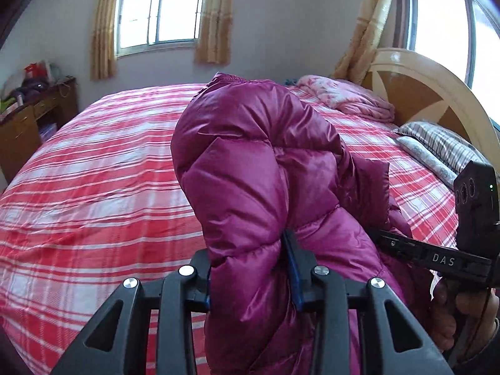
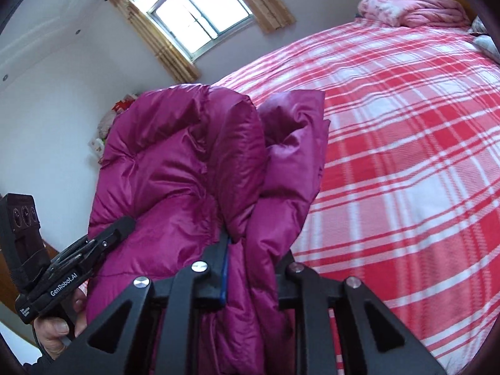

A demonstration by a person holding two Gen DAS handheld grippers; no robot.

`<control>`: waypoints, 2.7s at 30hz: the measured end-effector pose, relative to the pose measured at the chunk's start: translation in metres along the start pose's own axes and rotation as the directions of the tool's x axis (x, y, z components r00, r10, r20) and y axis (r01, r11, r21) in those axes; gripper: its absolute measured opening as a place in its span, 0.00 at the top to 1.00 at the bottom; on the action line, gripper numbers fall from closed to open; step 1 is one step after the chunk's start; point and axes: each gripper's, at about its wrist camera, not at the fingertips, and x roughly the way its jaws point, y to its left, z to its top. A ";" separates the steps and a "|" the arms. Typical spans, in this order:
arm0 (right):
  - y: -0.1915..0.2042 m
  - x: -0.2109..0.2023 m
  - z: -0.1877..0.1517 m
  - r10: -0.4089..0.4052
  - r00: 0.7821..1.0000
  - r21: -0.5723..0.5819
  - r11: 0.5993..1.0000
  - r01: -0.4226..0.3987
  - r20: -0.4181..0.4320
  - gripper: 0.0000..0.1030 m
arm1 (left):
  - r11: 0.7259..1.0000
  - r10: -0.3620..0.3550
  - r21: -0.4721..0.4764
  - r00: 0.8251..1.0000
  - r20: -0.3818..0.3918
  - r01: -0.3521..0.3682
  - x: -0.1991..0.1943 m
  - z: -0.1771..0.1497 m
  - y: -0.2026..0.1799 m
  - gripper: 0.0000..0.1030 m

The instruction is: Fold large clothes

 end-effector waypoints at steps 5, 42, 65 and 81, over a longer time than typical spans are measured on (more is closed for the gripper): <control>0.042 0.028 -0.007 0.044 0.998 -0.054 0.997 -0.046 -0.038 0.79 | 0.997 0.058 -0.048 0.998 0.019 -0.057 -0.021 -0.010 0.036 0.64; 0.154 0.185 -0.015 0.130 0.959 -0.203 0.962 -0.184 -0.254 0.80 | 0.932 0.245 -0.263 0.969 -0.045 -0.248 -0.063 -0.073 0.192 0.64; 0.150 0.196 -0.020 0.054 0.965 -0.240 0.964 -0.117 -0.257 0.75 | 0.924 0.296 -0.232 0.952 -0.073 -0.305 -0.051 -0.089 0.201 0.46; 0.162 0.134 -0.015 -0.039 0.995 -0.279 0.960 0.012 -0.092 0.41 | 0.919 0.371 -0.149 0.929 0.010 -0.366 -0.111 -0.081 0.177 0.42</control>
